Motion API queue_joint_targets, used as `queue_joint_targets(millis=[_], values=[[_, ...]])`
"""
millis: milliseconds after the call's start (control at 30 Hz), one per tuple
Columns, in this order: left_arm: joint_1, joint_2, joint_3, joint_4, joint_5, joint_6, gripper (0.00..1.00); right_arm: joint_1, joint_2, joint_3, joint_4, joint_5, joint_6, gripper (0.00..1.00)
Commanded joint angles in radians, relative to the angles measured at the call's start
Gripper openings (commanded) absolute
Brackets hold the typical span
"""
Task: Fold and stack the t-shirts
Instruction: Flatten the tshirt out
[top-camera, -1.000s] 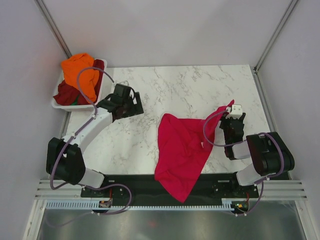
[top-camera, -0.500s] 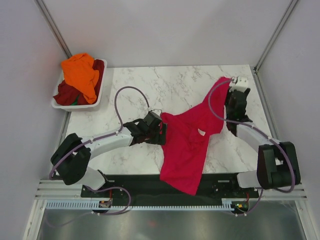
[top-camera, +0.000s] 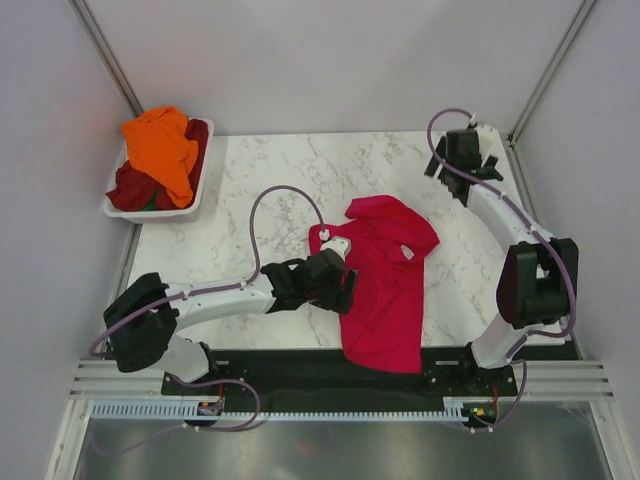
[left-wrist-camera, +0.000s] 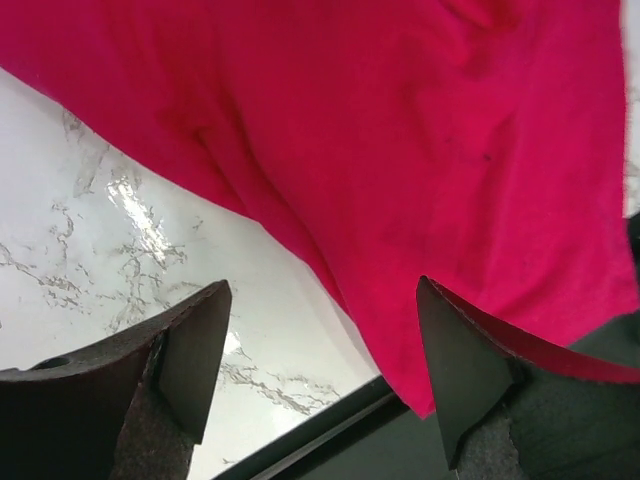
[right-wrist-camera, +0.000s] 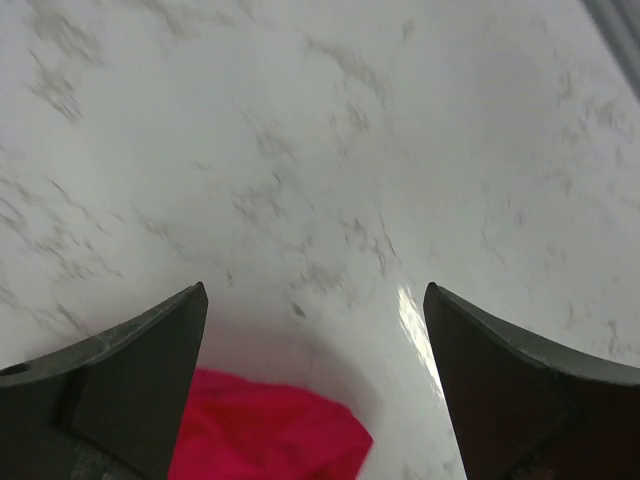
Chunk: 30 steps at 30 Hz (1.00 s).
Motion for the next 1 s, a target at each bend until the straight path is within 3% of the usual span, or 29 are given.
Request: queue_joint_targets(millis=[0, 200, 400, 667, 967], values=[[-0.016, 0.076, 0.054, 0.022, -0.043, -0.029, 0.82, -0.002, -0.109, -0.127, -0.028, -0.066, 0.031, 0.98], [-0.040, 0.150, 0.087, 0.033, -0.031, -0.032, 0.82, -0.003, 0.004, -0.115, -0.026, -0.299, -0.013, 0.98], [-0.042, 0.023, 0.000, 0.032, -0.114, -0.061, 0.82, 0.018, 0.038, -0.107, 0.087, -0.552, -0.025, 0.95], [-0.040, -0.052, -0.083, 0.032, -0.138, -0.082, 0.80, 0.096, 0.160, -0.004, 0.098, -0.609, -0.087, 0.93], [-0.040, 0.001, -0.094, 0.032, -0.154, -0.115, 0.78, 0.109, 0.248, 0.071, 0.071, -0.661, -0.119, 0.73]])
